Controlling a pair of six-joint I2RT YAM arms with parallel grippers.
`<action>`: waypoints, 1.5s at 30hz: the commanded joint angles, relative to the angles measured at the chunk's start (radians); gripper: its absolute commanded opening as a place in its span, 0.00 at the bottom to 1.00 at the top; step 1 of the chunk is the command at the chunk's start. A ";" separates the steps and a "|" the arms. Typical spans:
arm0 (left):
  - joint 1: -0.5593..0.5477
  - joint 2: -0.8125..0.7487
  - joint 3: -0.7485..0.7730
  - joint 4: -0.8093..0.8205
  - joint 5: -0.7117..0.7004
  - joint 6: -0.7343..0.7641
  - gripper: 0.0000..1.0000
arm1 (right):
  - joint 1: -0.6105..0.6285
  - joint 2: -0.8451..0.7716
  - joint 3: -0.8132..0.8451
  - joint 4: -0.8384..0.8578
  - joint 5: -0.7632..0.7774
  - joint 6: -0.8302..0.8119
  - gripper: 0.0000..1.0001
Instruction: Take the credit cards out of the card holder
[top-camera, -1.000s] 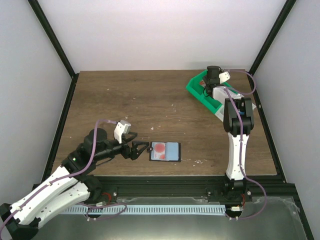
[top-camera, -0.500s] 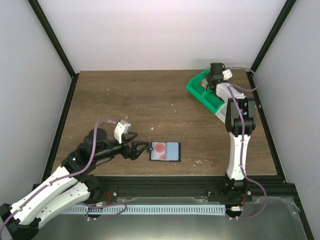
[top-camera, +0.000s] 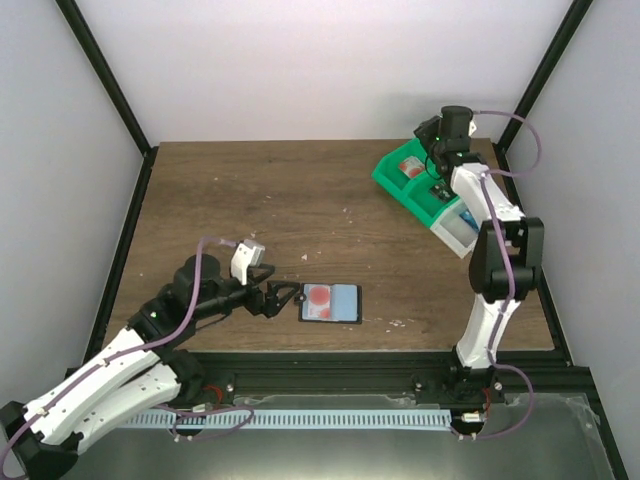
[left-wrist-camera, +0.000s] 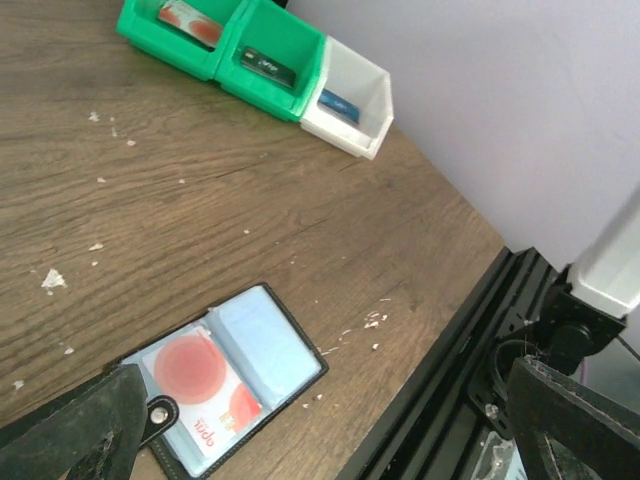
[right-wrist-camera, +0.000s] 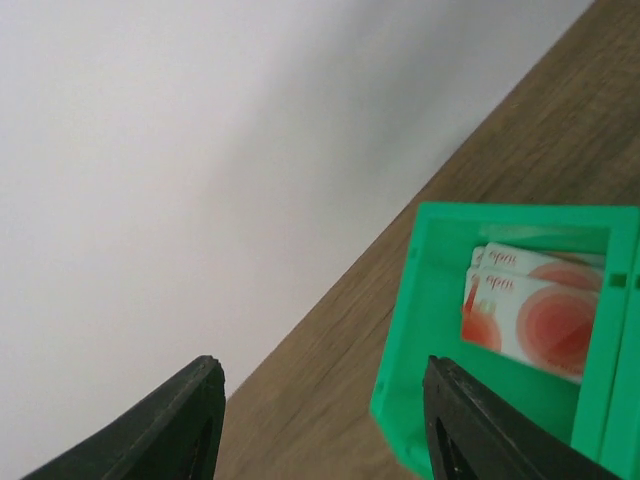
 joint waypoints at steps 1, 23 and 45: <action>0.005 0.019 0.016 -0.024 -0.071 -0.014 1.00 | -0.013 -0.149 -0.112 -0.043 -0.182 -0.125 0.57; 0.007 0.172 -0.099 0.241 0.118 -0.260 0.75 | 0.177 -1.115 -1.039 -0.092 -0.551 -0.285 0.52; 0.011 0.541 -0.327 0.847 0.212 -0.469 0.87 | 0.577 -0.896 -1.294 0.245 -0.463 -0.067 0.40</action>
